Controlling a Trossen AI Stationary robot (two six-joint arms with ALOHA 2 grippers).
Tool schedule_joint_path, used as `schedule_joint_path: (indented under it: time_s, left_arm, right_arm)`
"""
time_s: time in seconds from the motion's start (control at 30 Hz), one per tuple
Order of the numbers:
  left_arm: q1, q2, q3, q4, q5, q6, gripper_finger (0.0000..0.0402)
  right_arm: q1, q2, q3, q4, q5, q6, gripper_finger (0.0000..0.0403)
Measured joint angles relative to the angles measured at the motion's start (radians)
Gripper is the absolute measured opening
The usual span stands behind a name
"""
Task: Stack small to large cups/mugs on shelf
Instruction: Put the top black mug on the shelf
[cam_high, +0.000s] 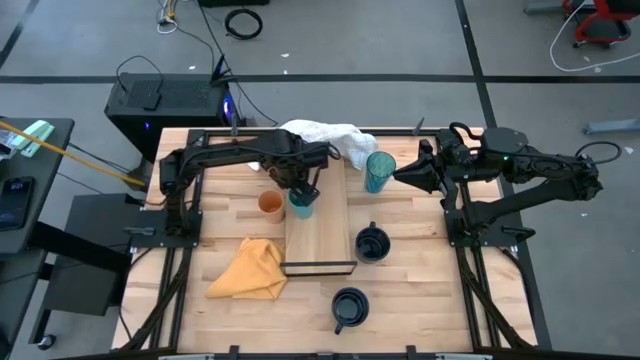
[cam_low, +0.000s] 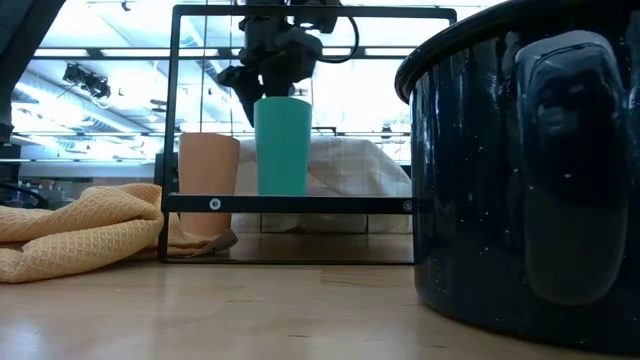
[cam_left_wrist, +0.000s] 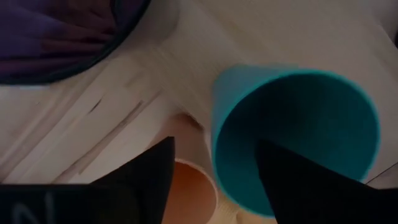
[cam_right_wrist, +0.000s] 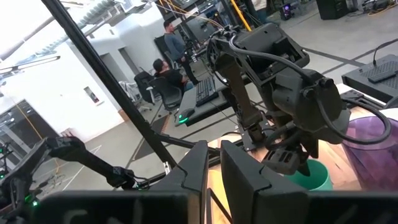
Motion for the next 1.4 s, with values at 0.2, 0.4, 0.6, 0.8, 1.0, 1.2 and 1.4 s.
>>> schedule_joint_path:
  time_s: [0.2, 0.4, 0.6, 0.8, 1.0, 1.2, 1.4]
  left_arm:
    - [0.012, -0.041, 0.002, -0.019, 0.001, 0.008, 0.0226]
    - [0.034, -0.119, 0.008, -0.011, 0.007, -0.003, 0.0218]
    - [0.034, -0.143, 0.158, -0.014, -0.007, 0.001, 0.0218]
    - [-0.043, -0.149, 0.361, 0.155, -0.17, 0.201, 0.0208]
    - [-0.199, -0.185, 0.399, 0.598, -0.238, 0.455, 0.0201]
    - [-0.326, -0.22, 0.299, 1.024, -0.174, 0.58, 0.0184]
    - [-0.357, -0.278, 0.112, 1.234, -0.136, 0.551, 0.0165]
  right_arm:
    - [0.0, 0.0, 0.0, 0.0, 0.0, 0.0, 0.0052]
    - [0.0, 0.0, 0.0, -0.001, 0.0, 0.0, 0.0052]
    - [0.0, 0.0, 0.0, 0.0, 0.0, 0.0, 0.0052]
    - [0.0, 0.0, 0.0, 0.0, 0.0, 0.0, 0.0052]
    - [0.0, -0.002, 0.0, 0.0, 0.0, -0.003, 0.0052]
    - [0.0, -0.009, 0.0, 0.003, 0.0, -0.008, 0.0052]
    - [0.0, -0.011, 0.0, 0.002, 0.0, -0.011, 0.0052]
